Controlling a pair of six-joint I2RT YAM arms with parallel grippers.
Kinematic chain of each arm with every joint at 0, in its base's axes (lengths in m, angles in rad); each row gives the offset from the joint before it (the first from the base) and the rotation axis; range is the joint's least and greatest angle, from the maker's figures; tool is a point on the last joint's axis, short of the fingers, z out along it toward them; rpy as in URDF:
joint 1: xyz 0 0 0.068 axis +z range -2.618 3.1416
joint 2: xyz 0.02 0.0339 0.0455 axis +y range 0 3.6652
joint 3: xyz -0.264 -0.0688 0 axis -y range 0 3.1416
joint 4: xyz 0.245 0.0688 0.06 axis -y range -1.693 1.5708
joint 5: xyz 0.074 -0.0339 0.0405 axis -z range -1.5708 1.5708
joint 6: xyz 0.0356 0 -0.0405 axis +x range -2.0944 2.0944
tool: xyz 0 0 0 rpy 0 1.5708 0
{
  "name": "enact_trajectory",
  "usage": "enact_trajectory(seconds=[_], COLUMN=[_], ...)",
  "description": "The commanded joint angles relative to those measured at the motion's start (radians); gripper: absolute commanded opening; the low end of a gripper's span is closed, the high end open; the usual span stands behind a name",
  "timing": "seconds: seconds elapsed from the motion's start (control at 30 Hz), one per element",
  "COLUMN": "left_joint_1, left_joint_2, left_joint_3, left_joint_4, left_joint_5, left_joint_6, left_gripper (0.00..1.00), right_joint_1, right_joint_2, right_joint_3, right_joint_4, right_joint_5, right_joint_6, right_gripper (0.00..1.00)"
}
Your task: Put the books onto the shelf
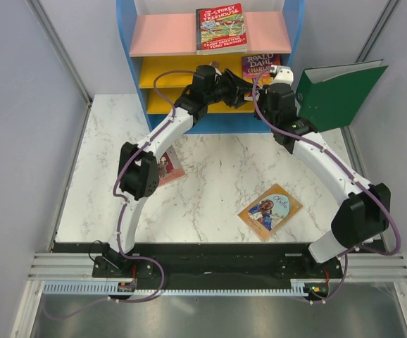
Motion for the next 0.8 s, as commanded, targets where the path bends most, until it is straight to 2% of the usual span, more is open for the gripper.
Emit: enact_trajectory(seconds=[0.0, 0.13, 0.27, 0.6, 0.77], left_joint_1=[0.012, 0.012, 0.011, -0.027, -0.083], left_joint_2=[-0.070, -0.131, -0.241, -0.448, -0.657], left_joint_3=[-0.019, -0.108, -0.277, -0.556, -0.824], left_joint_4=[0.006, 0.048, 0.130, 0.154, 0.150], left_joint_5=[0.029, 0.028, 0.000, -0.044, -0.130], left_joint_6=[0.068, 0.080, 0.094, 0.207, 0.322], left_gripper=[0.51, 0.52, 0.52, 0.52, 0.52], right_joint_1=[-0.020, -0.042, -0.049, -0.057, -0.057], right_joint_2=[0.079, 0.113, 0.148, 0.190, 0.149], right_joint_3=[0.122, 0.173, 0.214, 0.289, 0.265], right_joint_4=[-0.033, -0.038, -0.038, -0.041, -0.045], right_joint_5=[0.021, 0.007, -0.005, -0.030, -0.031], right_joint_6=[-0.030, -0.013, -0.013, -0.009, -0.009], right_gripper=[0.10, 0.11, 0.11, 0.12, 0.15])
